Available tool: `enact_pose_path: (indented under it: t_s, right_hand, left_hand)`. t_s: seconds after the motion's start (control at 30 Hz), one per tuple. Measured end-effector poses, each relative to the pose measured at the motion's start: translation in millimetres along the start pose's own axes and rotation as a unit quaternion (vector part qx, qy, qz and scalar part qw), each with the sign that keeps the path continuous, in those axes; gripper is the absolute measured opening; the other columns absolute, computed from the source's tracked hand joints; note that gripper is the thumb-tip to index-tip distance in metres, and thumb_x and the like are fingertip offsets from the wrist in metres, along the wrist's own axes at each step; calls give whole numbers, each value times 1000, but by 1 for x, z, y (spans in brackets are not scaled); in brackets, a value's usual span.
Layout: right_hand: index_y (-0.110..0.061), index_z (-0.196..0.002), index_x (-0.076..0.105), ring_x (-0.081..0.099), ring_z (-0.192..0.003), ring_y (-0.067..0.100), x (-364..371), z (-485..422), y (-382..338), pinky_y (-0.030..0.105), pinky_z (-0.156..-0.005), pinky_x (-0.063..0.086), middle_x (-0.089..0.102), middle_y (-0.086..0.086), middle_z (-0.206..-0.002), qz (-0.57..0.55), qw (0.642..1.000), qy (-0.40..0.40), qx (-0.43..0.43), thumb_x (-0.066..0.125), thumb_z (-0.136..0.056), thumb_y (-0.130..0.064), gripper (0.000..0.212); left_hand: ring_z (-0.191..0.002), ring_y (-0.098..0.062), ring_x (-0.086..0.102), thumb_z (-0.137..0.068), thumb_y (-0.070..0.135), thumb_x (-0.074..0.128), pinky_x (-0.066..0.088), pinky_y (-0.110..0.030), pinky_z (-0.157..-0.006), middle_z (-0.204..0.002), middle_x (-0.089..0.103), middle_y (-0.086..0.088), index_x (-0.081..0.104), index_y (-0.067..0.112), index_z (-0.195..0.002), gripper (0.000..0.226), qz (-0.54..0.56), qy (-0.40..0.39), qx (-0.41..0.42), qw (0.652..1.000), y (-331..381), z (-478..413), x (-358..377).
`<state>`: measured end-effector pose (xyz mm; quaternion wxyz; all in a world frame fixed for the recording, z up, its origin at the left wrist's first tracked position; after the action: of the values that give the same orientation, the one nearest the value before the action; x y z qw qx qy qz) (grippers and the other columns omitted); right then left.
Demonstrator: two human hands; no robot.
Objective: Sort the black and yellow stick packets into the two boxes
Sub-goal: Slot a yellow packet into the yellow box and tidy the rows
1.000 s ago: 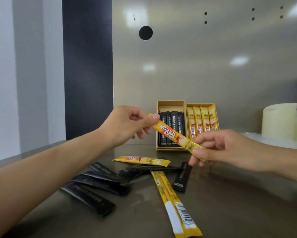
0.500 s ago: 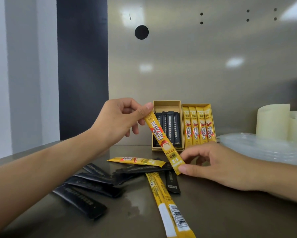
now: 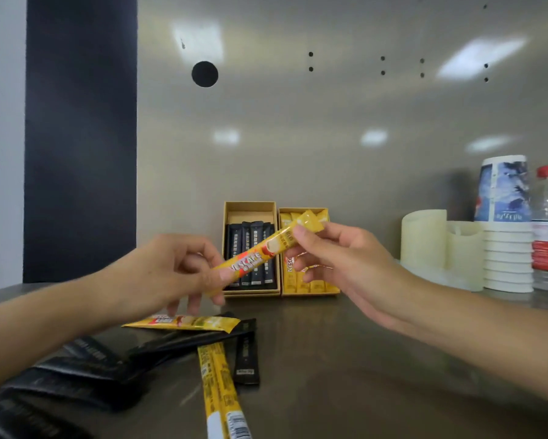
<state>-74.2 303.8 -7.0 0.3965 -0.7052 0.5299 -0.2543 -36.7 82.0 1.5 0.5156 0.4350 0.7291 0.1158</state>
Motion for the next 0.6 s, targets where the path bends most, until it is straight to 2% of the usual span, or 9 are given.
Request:
enact_pose_path:
  t_s: [0.1, 0.17, 0.27, 0.37, 0.43, 0.53, 0.6]
  right_hand:
    - [-2, -107, 72, 69, -75, 14, 9, 5, 5, 25, -63, 56, 77, 9, -95, 7, 1000, -28, 7, 67, -92, -22, 26]
    - [-5, -103, 71, 73, -78, 16, 16, 9, 10, 26, -64, 58, 78, 7, -94, 32, 998, -48, 16, 64, -95, -23, 21]
    - [-5, -107, 66, 76, -82, 17, 21, 11, 13, 28, -65, 57, 79, 6, -97, 41, 997, -59, 22, 58, -100, -26, 23]
    - [-4, -112, 63, 74, -75, 14, 8, 3, 11, 25, -58, 56, 77, 7, -97, 50, 999, 9, 15, 53, -103, -27, 26]
    - [-11, -108, 63, 68, -67, 9, -7, -3, 9, 23, -55, 51, 73, 6, -91, 120, 990, 69, -9, 50, -105, -29, 22]
    - [-18, -103, 61, 58, -58, 5, -20, -6, 12, 16, -51, 45, 68, -3, -79, 238, 966, 95, -40, 47, -105, -34, 22]
    - [-20, -104, 61, 59, -59, 5, -20, -6, 19, 12, -49, 43, 70, -5, -85, 268, 960, 76, -32, 49, -104, -34, 19]
  left_hand:
    - [-56, -15, 61, -79, 34, 76, 48, -21, -50, -75, 77, -10, 68, 8, -92, 30, 4, -43, 12, 999, 4, 1, 17]
    - [-58, -16, 62, -76, 35, 81, 52, -22, -56, -75, 75, -12, 72, 13, -89, 28, 0, -60, 24, 998, 6, 3, 23]
    - [-62, -14, 62, -75, 44, 79, 56, -27, -60, -81, 75, -7, 74, 24, -89, 25, -32, -43, 31, 998, 8, 4, 20]
    - [-61, -18, 65, -88, 48, 63, 60, -39, -69, -87, 77, 9, 72, 33, -87, 18, -100, 9, 35, 994, 7, 3, 9]
    - [-67, -21, 67, -95, 41, 61, 61, -41, -71, -87, 76, 14, 71, 33, -88, 14, -139, 28, 38, 989, 3, 2, 0]
    - [-75, -14, 68, -93, 35, 67, 58, -31, -69, -89, 73, 16, 71, 38, -93, 6, -186, -23, 22, 982, -7, 3, -2]
    - [-82, -15, 66, -93, 39, 66, 54, -30, -69, -94, 71, 20, 71, 41, -96, 6, -211, -64, 18, 975, -11, 4, 2]
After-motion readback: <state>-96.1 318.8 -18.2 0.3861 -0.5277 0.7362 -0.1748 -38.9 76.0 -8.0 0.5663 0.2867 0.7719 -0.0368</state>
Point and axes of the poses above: each hand's wrist, its own z-axis away from the middle knuckle, its own x-axis out of the palm, y = z × x, the point moved 5 cm from there along -z, towards the middle knuckle
